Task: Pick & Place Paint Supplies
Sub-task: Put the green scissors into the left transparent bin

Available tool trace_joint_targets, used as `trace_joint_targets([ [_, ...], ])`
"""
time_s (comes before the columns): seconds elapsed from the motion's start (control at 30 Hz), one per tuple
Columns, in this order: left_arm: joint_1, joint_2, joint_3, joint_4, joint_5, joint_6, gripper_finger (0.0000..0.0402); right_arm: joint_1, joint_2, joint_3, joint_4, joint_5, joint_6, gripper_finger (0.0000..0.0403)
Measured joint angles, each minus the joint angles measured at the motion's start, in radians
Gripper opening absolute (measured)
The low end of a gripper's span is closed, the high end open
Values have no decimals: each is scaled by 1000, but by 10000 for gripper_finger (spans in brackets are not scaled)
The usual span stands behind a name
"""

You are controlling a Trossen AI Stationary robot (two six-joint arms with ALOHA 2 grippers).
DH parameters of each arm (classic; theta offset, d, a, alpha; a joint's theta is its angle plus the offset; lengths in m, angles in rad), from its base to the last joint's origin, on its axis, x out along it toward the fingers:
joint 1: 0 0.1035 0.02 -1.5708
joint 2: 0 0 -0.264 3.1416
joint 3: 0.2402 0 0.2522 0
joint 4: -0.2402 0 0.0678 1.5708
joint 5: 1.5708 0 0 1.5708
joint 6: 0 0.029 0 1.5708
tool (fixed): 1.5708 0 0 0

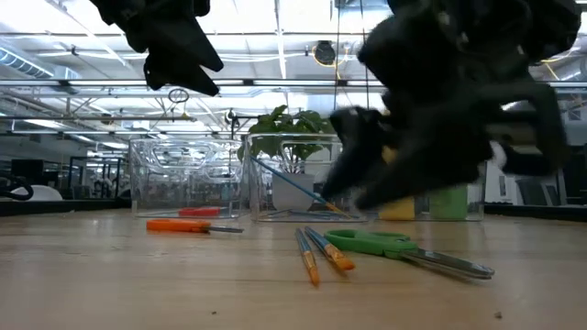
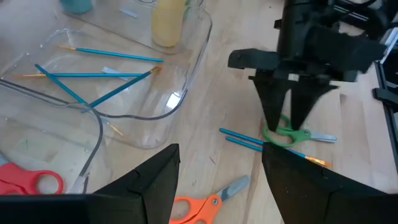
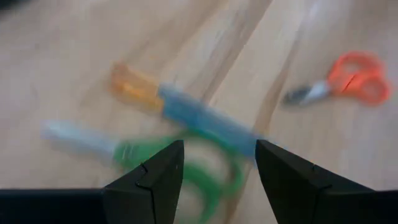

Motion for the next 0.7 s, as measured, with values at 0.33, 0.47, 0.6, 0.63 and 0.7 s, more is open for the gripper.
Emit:
trace_joint_targets([
  [0.33, 0, 0, 0, 10, -1, 4, 237, 43, -61, 2, -349, 56, 164, 194],
  [0.47, 0, 0, 0, 17, -10, 10, 237, 69, -117, 0, -448, 56, 223, 194],
  [0.6, 0, 0, 0, 16, -23, 9, 237, 90, -180, -3, -498, 57, 232, 194],
  [0.63, 0, 0, 0, 15, -24, 9, 237, 93, -200, -3, -498, 57, 223, 194],
  [0.7, 0, 0, 0, 15, -27, 9, 237, 100, -232, -2, -476, 56, 221, 194],
])
